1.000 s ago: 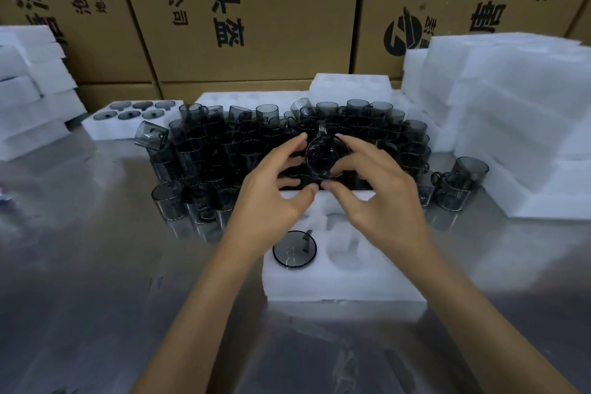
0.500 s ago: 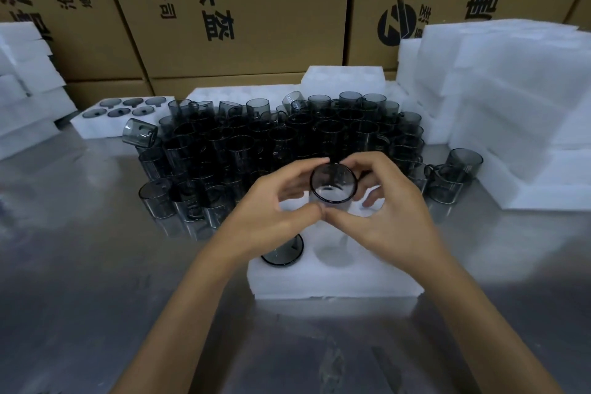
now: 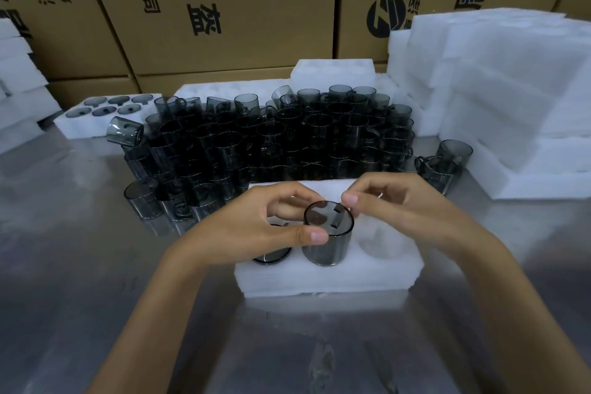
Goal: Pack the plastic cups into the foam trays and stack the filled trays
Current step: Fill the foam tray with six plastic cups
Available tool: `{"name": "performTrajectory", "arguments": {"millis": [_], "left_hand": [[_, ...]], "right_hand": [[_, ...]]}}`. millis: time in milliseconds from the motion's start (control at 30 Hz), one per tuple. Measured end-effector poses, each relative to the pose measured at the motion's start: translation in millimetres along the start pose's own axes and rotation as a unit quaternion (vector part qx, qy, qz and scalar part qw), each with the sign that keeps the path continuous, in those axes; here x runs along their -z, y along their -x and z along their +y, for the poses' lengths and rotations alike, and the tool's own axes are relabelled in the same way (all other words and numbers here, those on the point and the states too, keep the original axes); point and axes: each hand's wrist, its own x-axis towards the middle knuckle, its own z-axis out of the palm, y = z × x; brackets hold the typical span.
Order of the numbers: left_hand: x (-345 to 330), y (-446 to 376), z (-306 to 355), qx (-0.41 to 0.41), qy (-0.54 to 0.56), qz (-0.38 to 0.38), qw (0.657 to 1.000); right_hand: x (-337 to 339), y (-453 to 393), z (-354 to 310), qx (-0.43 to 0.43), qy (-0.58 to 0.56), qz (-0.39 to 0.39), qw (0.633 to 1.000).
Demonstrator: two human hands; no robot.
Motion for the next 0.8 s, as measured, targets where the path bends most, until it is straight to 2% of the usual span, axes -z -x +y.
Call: {"name": "performTrajectory", "arguments": {"millis": [67,167,400,467,667,800], "left_hand": [[1,0,0,0.002,-0.004,0.002,1.0],[1,0,0,0.011,-0.009,0.003,1.0],[0,0,-2,0.012,-0.04,-0.024,0.999],[-2,-1,-4,0.014,-0.042,-0.035,0.998],[0,-1,-6,-0.003,-0.117,0.01,0.993],[0,-2,-7,-0.001,-0.132,0.009,0.991]], "right_hand": [[0,-1,3,-0.009,0.031,0.033,0.999],[-3,-4,9,-0.03,0.074,0.032,0.996],[-3,-6,16,-0.038,0.042,0.045,0.997],[-4,-5,18,-0.062,0.056,0.04,0.996],[-5,-3,17,-0.108,0.063,0.015,0.992],[-6,-3,15,-0.126,0.065,0.0,0.99]]}}
